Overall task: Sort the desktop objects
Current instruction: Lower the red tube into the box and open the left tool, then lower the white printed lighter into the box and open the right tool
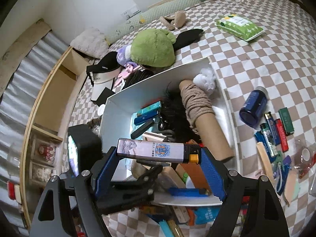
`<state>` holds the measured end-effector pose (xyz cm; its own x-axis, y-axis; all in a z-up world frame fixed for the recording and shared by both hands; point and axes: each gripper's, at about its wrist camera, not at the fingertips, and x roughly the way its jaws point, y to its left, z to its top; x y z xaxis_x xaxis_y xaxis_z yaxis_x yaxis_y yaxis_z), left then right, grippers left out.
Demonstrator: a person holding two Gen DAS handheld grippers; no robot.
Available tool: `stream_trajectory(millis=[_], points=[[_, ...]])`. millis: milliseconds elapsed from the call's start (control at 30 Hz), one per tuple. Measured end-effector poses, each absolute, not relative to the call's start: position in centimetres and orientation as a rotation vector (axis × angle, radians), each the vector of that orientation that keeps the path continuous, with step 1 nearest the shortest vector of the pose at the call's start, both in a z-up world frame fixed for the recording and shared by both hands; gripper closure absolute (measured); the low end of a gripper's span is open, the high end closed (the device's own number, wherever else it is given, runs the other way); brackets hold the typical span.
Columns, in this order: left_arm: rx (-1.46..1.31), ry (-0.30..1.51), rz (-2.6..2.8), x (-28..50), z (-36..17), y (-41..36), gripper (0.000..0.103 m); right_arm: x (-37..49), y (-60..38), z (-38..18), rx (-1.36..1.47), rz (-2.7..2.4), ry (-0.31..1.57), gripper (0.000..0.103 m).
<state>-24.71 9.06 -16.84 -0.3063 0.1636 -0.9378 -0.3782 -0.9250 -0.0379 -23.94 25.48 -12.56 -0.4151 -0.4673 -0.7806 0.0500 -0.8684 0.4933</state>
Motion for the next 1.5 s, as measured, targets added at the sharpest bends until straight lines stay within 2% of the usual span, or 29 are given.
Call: stream_trajectory(millis=[167,533,700,867,1133,1367,1433,1467,1500], points=[[-1.592,0.273,2.275,-23.7,-16.3,7.8,0.019,-25.6,23.1,-14.2,1.514,-2.314,-0.485,0.021],[-1.592,0.104,2.295,-22.9,-15.1,3.7,0.019,-28.9,19.6,-17.6,1.594,-2.353,-0.356,0.021],[-1.566,0.082,2.287,-22.3,-14.7,3.1,0.019,-30.2,18.3,-19.5,1.665,-2.341,-0.326,0.021],[-1.553,0.078,2.279,-22.0,-14.5,2.9,0.019,-30.8,16.7,-20.4,1.720,-2.376,-0.204,0.021],[-1.544,0.068,2.273,-21.8,-14.3,2.5,0.019,-31.6,16.1,-21.9,1.792,-2.392,-0.151,0.021],[-1.545,0.058,2.275,-21.8,-14.4,2.1,0.019,-31.7,16.4,-22.4,1.807,-2.382,-0.198,0.020],[-1.546,0.056,2.275,-21.8,-14.4,2.0,0.019,-31.7,16.6,-22.4,1.812,-2.385,-0.208,0.015],[-1.546,0.057,2.275,-21.8,-14.4,2.0,0.019,-31.7,16.8,-22.4,1.815,-2.389,-0.211,0.008],[-1.546,0.058,2.275,-21.8,-14.4,2.0,0.019,-31.7,16.9,-22.4,1.814,-2.394,-0.216,0.007]])
